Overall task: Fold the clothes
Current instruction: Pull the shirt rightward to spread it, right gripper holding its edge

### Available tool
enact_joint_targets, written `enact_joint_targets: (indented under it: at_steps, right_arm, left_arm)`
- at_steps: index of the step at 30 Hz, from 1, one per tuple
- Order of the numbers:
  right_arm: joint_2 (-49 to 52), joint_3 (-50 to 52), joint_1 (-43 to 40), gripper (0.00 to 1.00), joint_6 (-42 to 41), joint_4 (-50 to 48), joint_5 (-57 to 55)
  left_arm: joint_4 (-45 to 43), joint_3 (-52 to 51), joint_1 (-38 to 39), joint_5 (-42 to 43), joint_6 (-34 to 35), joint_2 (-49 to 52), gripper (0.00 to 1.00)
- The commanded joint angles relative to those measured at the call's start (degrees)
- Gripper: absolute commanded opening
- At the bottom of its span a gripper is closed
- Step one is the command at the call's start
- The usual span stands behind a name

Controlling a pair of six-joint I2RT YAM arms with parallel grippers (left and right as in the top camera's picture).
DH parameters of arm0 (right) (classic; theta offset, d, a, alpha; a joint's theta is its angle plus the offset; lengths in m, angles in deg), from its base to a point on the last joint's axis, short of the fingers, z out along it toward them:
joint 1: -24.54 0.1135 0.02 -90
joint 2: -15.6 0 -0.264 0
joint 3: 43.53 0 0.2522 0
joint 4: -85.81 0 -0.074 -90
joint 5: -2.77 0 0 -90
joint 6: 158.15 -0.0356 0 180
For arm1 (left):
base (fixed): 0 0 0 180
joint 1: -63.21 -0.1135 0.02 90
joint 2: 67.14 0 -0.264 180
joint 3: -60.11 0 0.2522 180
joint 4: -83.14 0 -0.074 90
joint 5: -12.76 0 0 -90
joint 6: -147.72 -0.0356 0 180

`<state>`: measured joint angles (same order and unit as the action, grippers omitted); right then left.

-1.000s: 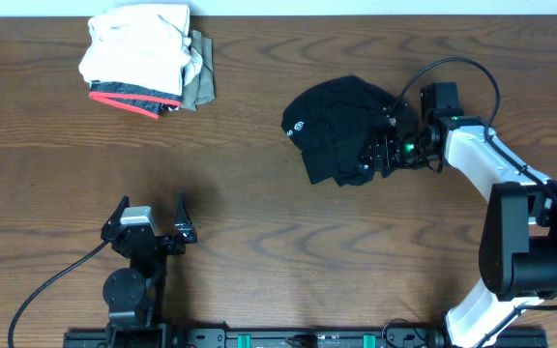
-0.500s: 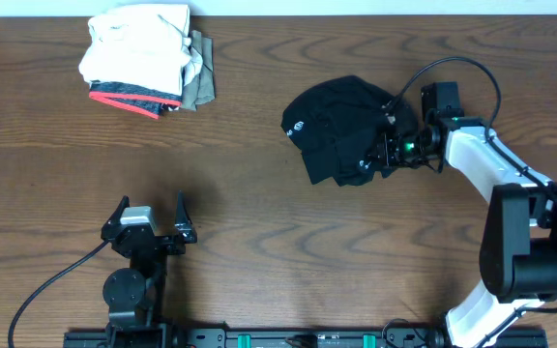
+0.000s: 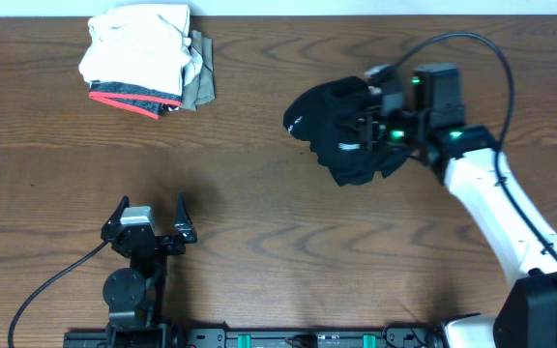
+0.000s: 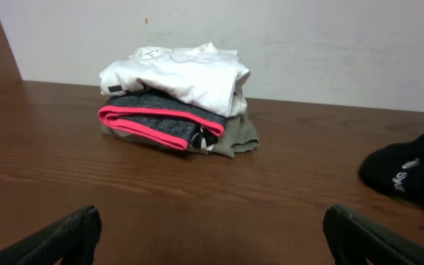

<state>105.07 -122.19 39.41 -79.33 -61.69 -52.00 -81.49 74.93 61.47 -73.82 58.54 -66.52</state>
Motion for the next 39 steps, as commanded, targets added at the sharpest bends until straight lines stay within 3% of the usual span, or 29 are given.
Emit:
enact_joint_targets:
  at_steps: [1, 9, 14, 15, 17, 20, 21, 23, 25, 28, 31, 39]
  right_arm:
    - [0.87, -0.33, 5.66, 0.01, -6.34, -4.55, -1.03]
    - [8.83, -0.33, 17.27, 0.01, -12.07, -17.53, -7.72]
    - [12.20, -0.33, 20.85, 0.07, -12.55, -17.88, -7.37]
    - [12.39, -0.33, 21.18, 0.17, -12.39, -17.84, -7.37]
    - [12.39, -0.35, 21.53, 0.49, -11.69, -17.79, -7.34]
    - [12.09, -0.83, 20.90, 0.52, -9.40, -17.49, -6.25]
    - [11.91, -1.27, 20.33, 0.58, -9.27, -16.70, -6.27]
    - [11.45, -2.89, 18.49, 0.68, -8.33, -13.90, -6.29]
    - [10.56, -5.51, 15.89, 0.72, -6.62, -8.63, -6.47]
    - [8.79, -9.42, 11.74, 0.90, -5.90, 1.25, -10.58]
    - [6.51, -12.20, 6.91, 0.99, -5.92, 11.17, -16.96]
    - [2.80, -12.28, -9.20, 0.99, -6.40, 28.35, -20.46]
  left_arm:
    - [2.21, -0.83, -0.17, 0.15, -0.15, -0.28, 0.98]
    - [2.21, -0.83, -0.17, 0.15, -0.13, -0.28, 0.98]
    - [2.21, -0.83, -0.17, 0.17, -0.15, -0.28, 0.98]
    - [2.21, -0.83, -0.17, 0.17, -0.15, -0.28, 0.98]
    - [2.21, -0.83, -0.17, 0.15, -0.15, -0.28, 0.98]
    - [2.21, -0.83, -0.17, 0.15, -0.13, -0.28, 0.98]
    - [2.21, -0.83, -0.17, 0.15, -0.15, -0.28, 0.98]
    - [2.21, -0.83, -0.17, 0.15, -0.15, -0.28, 0.98]
    - [2.21, -0.83, -0.17, 0.15, -0.15, -0.28, 0.98]
    - [2.21, -0.83, -0.17, 0.15, -0.13, -0.28, 0.98]
    - [2.21, -0.83, -0.17, 0.15, -0.15, -0.28, 0.98]
    - [2.21, -0.83, -0.17, 0.17, -0.13, -0.28, 0.98]
